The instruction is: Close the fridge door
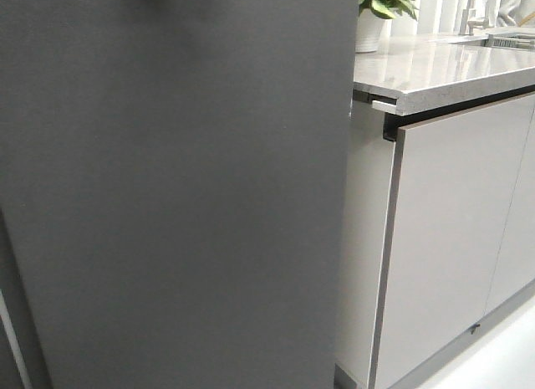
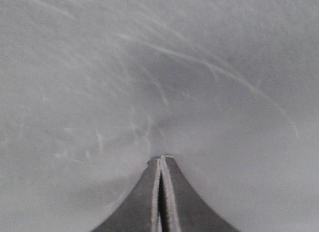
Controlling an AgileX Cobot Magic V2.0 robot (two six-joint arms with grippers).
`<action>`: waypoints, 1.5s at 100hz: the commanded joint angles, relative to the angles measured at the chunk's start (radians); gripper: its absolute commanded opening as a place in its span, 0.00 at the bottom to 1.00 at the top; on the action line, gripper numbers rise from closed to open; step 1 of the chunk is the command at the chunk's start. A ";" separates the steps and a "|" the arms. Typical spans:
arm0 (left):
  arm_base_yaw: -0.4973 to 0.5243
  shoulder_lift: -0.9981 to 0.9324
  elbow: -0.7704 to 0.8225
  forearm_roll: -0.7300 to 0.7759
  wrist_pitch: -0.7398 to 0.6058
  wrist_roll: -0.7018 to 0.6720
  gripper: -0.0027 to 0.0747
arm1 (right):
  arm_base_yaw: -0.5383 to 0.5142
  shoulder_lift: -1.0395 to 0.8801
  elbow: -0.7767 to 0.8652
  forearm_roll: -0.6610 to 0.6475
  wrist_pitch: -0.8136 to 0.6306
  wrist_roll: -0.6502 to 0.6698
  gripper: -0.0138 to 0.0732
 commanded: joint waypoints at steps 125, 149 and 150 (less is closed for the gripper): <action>-0.004 -0.023 0.040 -0.006 -0.083 -0.002 0.01 | -0.393 -1.228 1.175 -0.065 -0.297 -0.001 0.08; -0.004 -0.023 0.040 -0.006 -0.083 -0.002 0.01 | -0.523 -1.520 1.431 -0.076 -0.250 -0.001 0.08; -0.004 -0.023 0.040 -0.006 -0.083 -0.002 0.01 | -0.527 -1.528 1.446 -0.079 -0.250 -0.001 0.08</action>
